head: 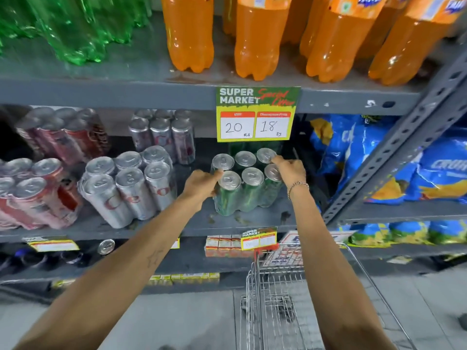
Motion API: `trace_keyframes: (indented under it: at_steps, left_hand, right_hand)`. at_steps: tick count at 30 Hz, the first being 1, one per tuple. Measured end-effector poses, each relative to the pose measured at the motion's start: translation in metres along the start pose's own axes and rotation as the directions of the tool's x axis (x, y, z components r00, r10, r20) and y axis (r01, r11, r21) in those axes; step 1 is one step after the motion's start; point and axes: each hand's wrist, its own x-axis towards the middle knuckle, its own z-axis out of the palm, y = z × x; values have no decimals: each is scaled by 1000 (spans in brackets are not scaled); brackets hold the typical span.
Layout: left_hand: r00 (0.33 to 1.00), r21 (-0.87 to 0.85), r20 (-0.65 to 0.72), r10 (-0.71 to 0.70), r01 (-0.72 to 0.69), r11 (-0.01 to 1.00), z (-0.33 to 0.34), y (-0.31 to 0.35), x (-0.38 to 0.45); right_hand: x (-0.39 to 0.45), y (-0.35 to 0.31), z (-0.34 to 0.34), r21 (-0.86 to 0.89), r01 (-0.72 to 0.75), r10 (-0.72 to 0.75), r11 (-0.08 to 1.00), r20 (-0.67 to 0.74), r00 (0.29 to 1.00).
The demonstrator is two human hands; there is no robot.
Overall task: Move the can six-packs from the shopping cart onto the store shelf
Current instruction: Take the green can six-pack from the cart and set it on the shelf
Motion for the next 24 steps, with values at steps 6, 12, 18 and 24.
trace_keyframes:
  at_steps: [6,12,18,24]
  left_hand:
    - [1000,-12,0,5,-5,1000,-3,-8,9]
    - [995,-113,-102,-3,-8,994,-5,-27,16]
    - [998,-258,30,-63,69,964,42,-64,-4]
    - [997,-344,59,-43,60,937,50,-58,10]
  right_hand:
    - [11,8,1,8,66,-67,998,44,997]
    - [18,19,-3,-56,103,-104,993,1,995]
    - [9,62,20,431,-248,76,867,378,923]
    - [7,80,15,460,-217,38,861,368,929]
